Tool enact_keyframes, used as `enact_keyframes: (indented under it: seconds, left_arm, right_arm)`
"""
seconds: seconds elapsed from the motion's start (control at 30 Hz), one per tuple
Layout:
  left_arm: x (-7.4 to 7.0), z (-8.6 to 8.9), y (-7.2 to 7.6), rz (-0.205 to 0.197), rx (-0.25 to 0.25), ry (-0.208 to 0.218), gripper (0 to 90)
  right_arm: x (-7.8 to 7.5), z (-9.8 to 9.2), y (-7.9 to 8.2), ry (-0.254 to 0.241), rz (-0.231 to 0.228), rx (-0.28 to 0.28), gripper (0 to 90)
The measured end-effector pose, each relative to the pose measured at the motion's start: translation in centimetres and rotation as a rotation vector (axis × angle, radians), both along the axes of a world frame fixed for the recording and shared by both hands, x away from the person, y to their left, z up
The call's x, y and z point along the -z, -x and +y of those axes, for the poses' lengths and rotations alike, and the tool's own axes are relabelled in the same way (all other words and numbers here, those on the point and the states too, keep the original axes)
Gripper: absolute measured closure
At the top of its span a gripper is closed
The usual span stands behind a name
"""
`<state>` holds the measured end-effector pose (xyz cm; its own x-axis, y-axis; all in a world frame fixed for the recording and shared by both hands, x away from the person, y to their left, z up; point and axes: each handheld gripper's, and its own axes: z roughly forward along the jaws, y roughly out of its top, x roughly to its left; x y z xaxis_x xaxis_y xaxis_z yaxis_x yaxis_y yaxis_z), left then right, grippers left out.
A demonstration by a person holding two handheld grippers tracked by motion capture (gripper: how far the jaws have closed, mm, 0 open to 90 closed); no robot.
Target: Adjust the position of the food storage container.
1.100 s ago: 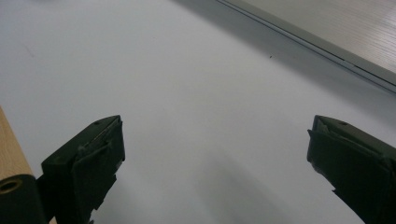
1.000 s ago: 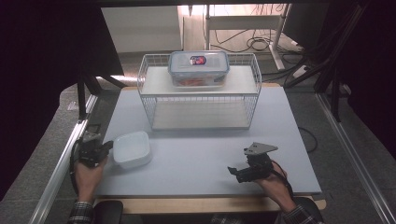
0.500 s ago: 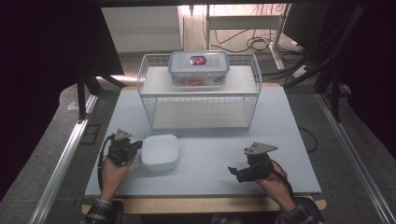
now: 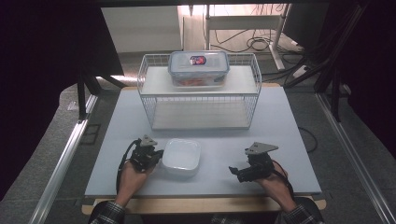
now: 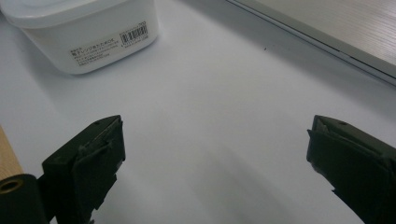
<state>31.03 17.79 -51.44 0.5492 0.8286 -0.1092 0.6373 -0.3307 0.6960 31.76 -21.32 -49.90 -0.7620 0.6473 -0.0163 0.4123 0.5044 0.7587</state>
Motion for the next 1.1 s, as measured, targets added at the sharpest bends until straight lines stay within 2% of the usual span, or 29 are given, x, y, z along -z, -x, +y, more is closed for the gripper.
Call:
enact_keyframes:
  seconds: [0.17, 0.27, 0.5, 0.63, 0.77, 0.9, 0.97, 1.03, 1.07, 1.1]
  left_arm:
    - [0.3, -0.6, 0.6, 0.028, 0.031, 0.014, 89.9]
    - [0.3, -1.6, 0.7, 0.038, 0.069, 0.016, 89.9]
    - [0.3, -3.0, 0.3, 0.041, 0.108, 0.021, 89.8]
    - [0.2, -4.4, 0.2, 0.038, 0.144, 0.024, 89.7]
    - [0.2, -4.8, 0.2, 0.025, 0.161, 0.003, 88.2]
    - [-0.1, -4.5, 0.4, 0.004, 0.153, 0.001, 76.4]
    - [-0.7, -4.0, 0.9, -0.042, 0.151, -0.025, 67.6]
    - [-0.8, -3.9, 1.1, -0.053, 0.148, -0.031, 61.0]
    - [-1.1, -3.7, 1.5, -0.080, 0.151, -0.043, 56.9]
    - [-1.2, -3.6, 1.7, -0.089, 0.153, -0.047, 52.6]
  right_arm:
    - [0.0, -0.1, 0.0, 0.000, 0.002, 0.001, 4.4]
    - [0.0, -0.1, 0.0, 0.000, 0.005, 0.006, 4.4]
    - [0.0, -0.3, -0.2, -0.003, 0.008, 0.012, 4.4]
    - [0.1, -0.5, -0.4, -0.006, 0.010, 0.018, 4.4]
    - [0.2, -0.7, -0.5, -0.006, 0.013, 0.021, 4.4]
    - [0.1, -0.8, -0.5, -0.010, 0.013, 0.023, 4.4]
    - [0.1, -0.9, -0.5, -0.016, 0.011, 0.024, 4.4]
    - [0.1, -0.9, -0.5, -0.016, 0.012, 0.023, 4.4]
    - [0.1, -0.9, -0.5, -0.018, 0.011, 0.021, 4.4]
    - [0.1, -0.9, -0.5, -0.018, 0.011, 0.021, 4.4]
